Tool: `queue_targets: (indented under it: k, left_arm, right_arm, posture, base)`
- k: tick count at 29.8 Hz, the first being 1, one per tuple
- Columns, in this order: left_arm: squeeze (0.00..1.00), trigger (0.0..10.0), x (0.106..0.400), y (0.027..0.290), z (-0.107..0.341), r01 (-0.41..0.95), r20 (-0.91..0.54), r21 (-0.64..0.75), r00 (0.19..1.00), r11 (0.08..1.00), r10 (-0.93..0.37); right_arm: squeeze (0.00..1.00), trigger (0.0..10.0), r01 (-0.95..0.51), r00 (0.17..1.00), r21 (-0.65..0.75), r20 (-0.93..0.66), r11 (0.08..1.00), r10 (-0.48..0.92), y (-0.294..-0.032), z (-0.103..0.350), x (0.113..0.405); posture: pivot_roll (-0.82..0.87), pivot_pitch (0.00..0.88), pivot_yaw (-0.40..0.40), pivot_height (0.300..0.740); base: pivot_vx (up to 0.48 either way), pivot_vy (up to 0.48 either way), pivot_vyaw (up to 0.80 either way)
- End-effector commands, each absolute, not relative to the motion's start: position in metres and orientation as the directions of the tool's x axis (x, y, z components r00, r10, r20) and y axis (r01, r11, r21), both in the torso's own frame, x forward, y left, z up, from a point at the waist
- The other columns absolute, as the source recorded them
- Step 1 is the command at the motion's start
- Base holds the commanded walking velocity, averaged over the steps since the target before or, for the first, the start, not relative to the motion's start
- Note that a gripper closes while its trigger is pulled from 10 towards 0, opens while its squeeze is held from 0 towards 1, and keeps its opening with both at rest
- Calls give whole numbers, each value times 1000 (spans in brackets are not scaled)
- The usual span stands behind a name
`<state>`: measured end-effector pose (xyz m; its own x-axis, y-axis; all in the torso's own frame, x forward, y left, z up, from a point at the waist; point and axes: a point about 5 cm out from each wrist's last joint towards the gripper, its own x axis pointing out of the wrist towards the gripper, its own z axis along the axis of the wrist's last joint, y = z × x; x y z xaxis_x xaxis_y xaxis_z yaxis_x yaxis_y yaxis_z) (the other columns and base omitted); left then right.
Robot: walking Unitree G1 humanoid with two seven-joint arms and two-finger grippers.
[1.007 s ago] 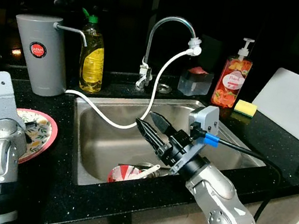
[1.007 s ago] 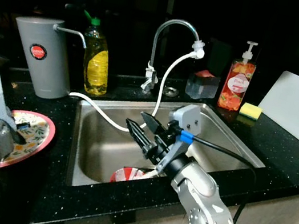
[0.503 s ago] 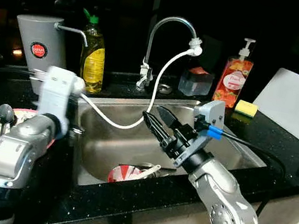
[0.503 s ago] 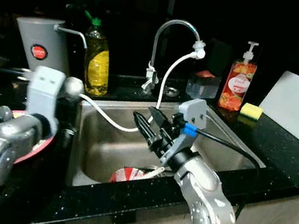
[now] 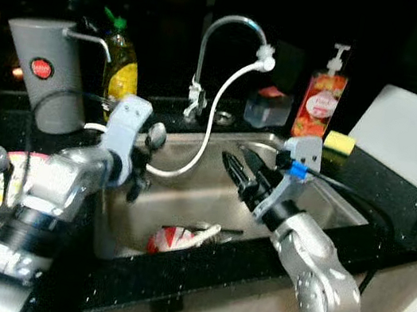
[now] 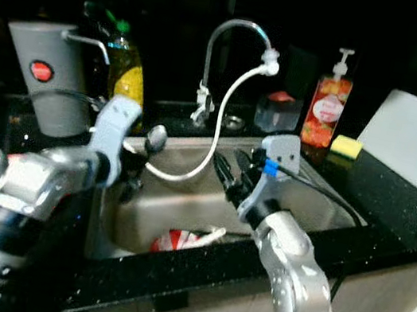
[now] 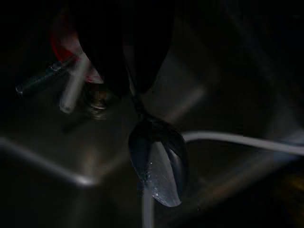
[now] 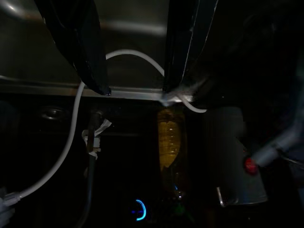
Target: Kitchen organization
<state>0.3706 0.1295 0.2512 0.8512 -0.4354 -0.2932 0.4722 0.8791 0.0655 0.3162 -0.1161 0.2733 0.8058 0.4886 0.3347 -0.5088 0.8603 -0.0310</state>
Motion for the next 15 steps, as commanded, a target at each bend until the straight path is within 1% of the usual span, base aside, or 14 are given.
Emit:
queue_targets:
  k: [1,2,4,6,8,10,11,12,15]
  left_arm:
    - [0,10000,371,120,253,513,-303,64,827,856,-473]
    - [0,10000,373,112,249,533,-322,51,809,845,-491]
    - [0,10000,375,110,247,532,-328,59,810,845,-487]
    - [0,10000,378,102,243,566,-337,48,785,823,-521]
    - [0,10000,377,99,242,595,-333,39,765,803,-551]
    - [0,10000,377,99,242,595,-333,39,765,803,-551]
    - [1000,10000,381,102,239,564,-342,52,786,824,-516]
    - [1000,10000,381,102,239,564,-342,52,786,824,-516]
    - [1000,10000,385,107,244,533,-318,40,809,845,-495]
  right_arm:
    - [0,10000,-511,801,-46,337,858,495,-118,275,315]
    - [0,10000,-512,803,-64,321,857,503,-120,272,314]
    - [0,10000,-511,805,-65,314,857,504,-121,271,314]
    - [0,10000,-468,841,-59,276,882,465,-127,267,318]
    - [0,10000,-446,857,-46,265,894,442,-129,265,321]
    - [0,10000,-446,857,-46,265,894,442,-129,265,321]
    - [0,10000,-462,846,-48,277,886,456,-127,266,319]
    - [0,10000,-462,846,-48,277,886,456,-127,266,319]
    - [0,10000,-522,797,-67,316,850,514,-120,272,313]
  posture:
    - [-83,27,49,740]
    - [-88,27,50,740]
    - [-88,27,50,740]
    - [-95,27,54,740]
    - [-96,26,54,740]
    - [-96,26,54,740]
    - [-92,25,50,740]
    - [-92,25,50,740]
    - [-89,24,47,740]
  base:
    - [0,0,0]
    - [0,0,0]
    - [0,0,0]
    - [0,0,0]
    - [0,0,0]
    - [0,0,0]
    - [0,0,0]
    - [0,0,0]
    - [0,0,0]
